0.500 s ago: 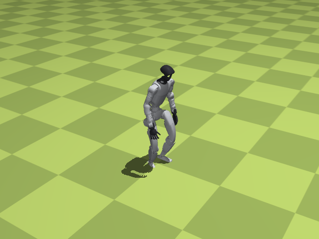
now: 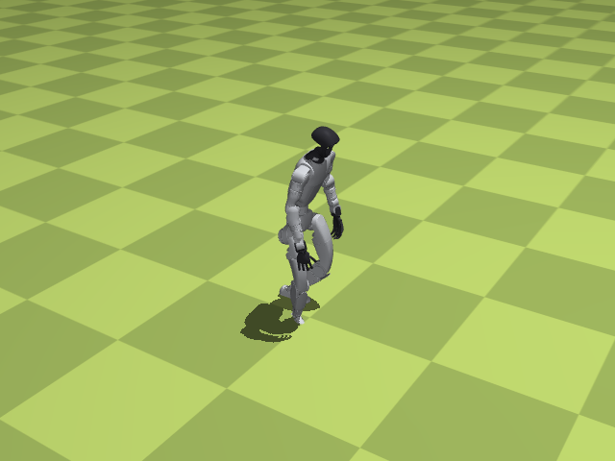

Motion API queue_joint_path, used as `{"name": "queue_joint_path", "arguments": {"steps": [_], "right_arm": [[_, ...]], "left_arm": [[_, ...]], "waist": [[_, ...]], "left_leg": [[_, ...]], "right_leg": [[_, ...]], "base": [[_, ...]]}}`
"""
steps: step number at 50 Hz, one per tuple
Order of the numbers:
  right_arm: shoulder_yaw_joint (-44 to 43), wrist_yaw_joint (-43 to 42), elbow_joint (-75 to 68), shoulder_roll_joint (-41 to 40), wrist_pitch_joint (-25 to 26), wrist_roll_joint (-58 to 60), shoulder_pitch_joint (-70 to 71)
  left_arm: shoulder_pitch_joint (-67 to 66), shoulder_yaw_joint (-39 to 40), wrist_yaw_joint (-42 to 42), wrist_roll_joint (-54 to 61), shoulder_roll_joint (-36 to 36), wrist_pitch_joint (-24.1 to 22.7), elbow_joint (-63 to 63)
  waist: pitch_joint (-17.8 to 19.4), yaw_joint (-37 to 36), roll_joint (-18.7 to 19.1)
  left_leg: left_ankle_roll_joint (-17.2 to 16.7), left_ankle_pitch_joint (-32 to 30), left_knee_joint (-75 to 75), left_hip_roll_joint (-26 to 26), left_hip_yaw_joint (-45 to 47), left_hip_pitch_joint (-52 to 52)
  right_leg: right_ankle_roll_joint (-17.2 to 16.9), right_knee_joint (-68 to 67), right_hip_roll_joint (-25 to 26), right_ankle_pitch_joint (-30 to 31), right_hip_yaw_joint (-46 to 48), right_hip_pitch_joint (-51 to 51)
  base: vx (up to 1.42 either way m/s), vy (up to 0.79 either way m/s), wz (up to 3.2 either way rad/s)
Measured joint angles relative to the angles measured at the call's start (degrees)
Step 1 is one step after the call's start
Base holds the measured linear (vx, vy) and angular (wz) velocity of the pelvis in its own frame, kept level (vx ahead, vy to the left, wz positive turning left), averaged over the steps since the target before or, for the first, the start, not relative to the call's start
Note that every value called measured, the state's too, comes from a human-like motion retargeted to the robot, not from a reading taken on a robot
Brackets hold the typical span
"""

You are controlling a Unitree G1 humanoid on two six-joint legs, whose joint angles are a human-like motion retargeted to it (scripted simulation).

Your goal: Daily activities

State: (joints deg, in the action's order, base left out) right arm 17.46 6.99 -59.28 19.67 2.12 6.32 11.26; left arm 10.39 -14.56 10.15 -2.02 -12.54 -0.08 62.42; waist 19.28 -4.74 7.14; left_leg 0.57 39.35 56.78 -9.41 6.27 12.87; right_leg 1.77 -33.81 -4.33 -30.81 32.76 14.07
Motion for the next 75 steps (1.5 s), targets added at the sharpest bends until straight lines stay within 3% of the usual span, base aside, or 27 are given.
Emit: {"name": "queue_joint_path", "arguments": {"steps": [7,13,16,18,20,23,34,46,55,62,75], "right_arm": [[0.5,0.7,-2.0,0.1,0.8,-0.8,1.0],[0.4,1.0,-2.6,-0.2,1.1,-1.7,1.8],[0.2,0.9,-1.7,-0.2,1.0,-2.1,2.6],[0.1,0.8,-0.5,-0.1,0.9,-2.1,3.4],[0.2,0.7,0.6,-0.4,0.7,-2.1,3.7],[0.2,0.8,3.5,-0.5,0.6,-1.8,4.2],[3.1,2.5,11.2,-1.7,-0.1,2.1,6.0],[6.4,4.2,4.9,-3.9,-0.5,5.2,6.7],[5.9,3.8,-0.9,-5.9,-0.4,4.8,4.6],[5.5,3.5,-2.3,-7.0,-0.1,3.6,3.3],[7.2,1.9,1.6,-6.8,0.3,1.7,5.5]], "left_arm": [[0.8,-0.8,0.4,1.1,0.5,0.6,-0.5],[1.5,-1.0,-0.1,2.1,0.9,0.9,-0.7],[1.9,-1.0,-0.4,2.3,0.9,0.9,-0.8],[2.4,-0.8,-0.5,2.2,0.7,0.9,-0.8],[2.2,-0.7,-0.7,2.0,0.3,0.8,-0.7],[1.9,-0.6,-0.6,1.8,-0.5,0.9,-0.5],[-1.5,1.0,0.5,0.3,-3.8,1.2,0.8],[-3.3,2.4,0.7,-0.4,-4.5,1.2,1.9],[-2.3,1.2,0.4,-0.5,-5.0,0.2,2.2],[-1.3,0.4,-0.1,0.4,-5.0,-0.8,1.8],[2.9,-0.4,-3.0,2.9,-5.1,-1.8,0.4]], "waist": [[0.2,-0.8,2.7],[0.5,-1.3,3.1],[0.9,-1.4,2.0],[0.4,-1.5,-0.8],[-2.0,-2.2,-0.9],[0.9,-2.3,-2.6],[2.4,-3.2,-8.4],[2.4,-3.6,-16.1],[1.4,-3.7,-19.0],[0.0,-2.9,-19.7],[0.4,-1.0,-18.6]], "left_leg": [[-2.3,0.5,1.6,0.2,-4.4,-1.6],[-1.6,3.8,-1.3,1.4,-6.1,-3.4],[-0.1,5.6,-4.4,2.8,-5.5,-4.6],[2.0,6.8,-11.8,7.8,-8.7,-1.8],[2.0,5.6,-8.6,6.5,-6.2,-3.1],[3.3,5.8,-11.4,8.1,-4.8,-6.3],[4.9,1.5,-18.8,13.0,-2.4,-7.6],[5.8,-6.1,-29.2,20.7,-2.0,-10.4],[5.9,-10.6,-34.3,22.5,-2.3,-10.3],[5.5,-12.8,-35.6,21.2,-2.7,-8.2],[3.9,-12.7,-27.0,16.1,-3.1,0.9]], "right_leg": [[0.1,3.9,2.2,3.1,2.8,-1.5],[-0.3,4.3,1.5,4.7,4.4,-2.0],[-0.8,2.4,-0.6,4.7,4.5,-1.3],[-4.1,7.6,-1.1,8.2,1.2,4.9],[-3.0,2.2,-3.1,10.0,3.8,3.4],[-4.5,-1.6,-5.9,9.7,2.6,3.1],[-2.8,-14.2,-13.2,-0.1,-2.7,6.3],[-2.0,-30.5,-20.9,-7.5,-11.5,3.3],[-5.1,-27.6,-19.7,-8.1,-17.8,-0.4],[-6.8,-17.9,-14.4,-9.0,-22.7,-2.1],[-4.6,-9.0,-7.3,-9.5,-23.7,-0.7]], "base": [[-0.12,0.08,0.23],[-0.12,0.12,0.19],[-0.13,0.14,0.12],[-0.15,0.14,-0.04],[-0.24,0.15,-0.2],[-0.28,0.12,-0.12],[-0.23,0.06,-0.13],[-0.13,-0.01,-0.03],[-0.09,-0.06,-0.03],[-0.09,-0.09,-0.05],[-0.13,-0.11,-0.1]]}}
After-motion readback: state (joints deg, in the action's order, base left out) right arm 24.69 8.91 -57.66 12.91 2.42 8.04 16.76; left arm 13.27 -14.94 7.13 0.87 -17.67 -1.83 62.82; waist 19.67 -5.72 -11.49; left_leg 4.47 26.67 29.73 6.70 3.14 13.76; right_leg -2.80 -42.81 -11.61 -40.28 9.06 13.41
